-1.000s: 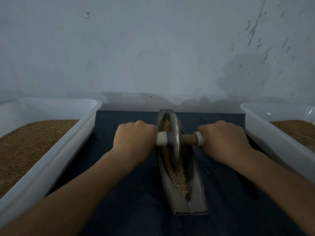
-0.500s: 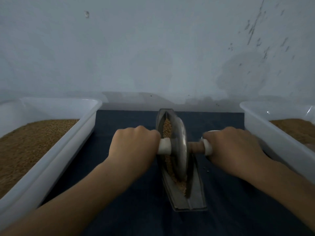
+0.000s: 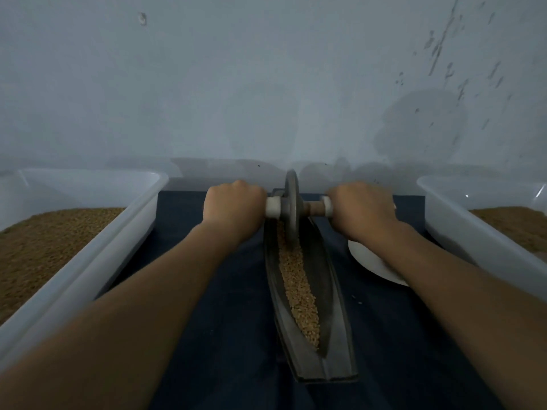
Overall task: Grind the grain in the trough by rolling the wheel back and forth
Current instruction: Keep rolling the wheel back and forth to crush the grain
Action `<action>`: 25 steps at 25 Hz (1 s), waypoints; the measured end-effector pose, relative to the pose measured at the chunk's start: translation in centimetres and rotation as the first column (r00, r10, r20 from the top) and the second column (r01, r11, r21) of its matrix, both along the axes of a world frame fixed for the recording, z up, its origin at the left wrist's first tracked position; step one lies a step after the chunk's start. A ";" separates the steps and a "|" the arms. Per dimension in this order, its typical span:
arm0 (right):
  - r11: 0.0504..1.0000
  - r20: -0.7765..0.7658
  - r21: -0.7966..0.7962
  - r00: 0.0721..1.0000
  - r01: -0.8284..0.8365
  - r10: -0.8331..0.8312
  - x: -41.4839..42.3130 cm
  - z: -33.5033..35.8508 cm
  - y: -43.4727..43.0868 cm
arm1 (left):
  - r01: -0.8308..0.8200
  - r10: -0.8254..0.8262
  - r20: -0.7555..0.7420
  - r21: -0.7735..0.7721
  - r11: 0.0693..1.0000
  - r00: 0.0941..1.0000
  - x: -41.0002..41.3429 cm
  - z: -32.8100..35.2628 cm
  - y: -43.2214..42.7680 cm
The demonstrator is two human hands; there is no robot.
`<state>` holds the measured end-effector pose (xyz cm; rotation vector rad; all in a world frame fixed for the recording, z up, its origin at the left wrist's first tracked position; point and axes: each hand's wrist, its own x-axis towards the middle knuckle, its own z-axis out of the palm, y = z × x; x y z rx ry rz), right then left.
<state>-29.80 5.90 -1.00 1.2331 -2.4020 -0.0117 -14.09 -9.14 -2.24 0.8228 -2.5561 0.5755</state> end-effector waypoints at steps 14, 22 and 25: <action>0.998 0.012 0.045 0.999 -0.046 0.045 4.3 -0.4 7.1 | 0.029 -0.027 0.041 -0.042 0.999 0.999 5.8 -1.4 5.4; 0.999 0.091 -0.025 0.995 -0.025 0.027 0.3 -0.9 1.8 | 0.031 -0.028 0.053 -0.058 0.998 0.998 1.1 0.9 1.8; 0.998 0.030 -0.011 0.997 -0.069 0.070 2.6 -1.6 6.1 | 0.069 -0.067 0.046 -0.049 0.996 0.997 4.7 -0.4 4.7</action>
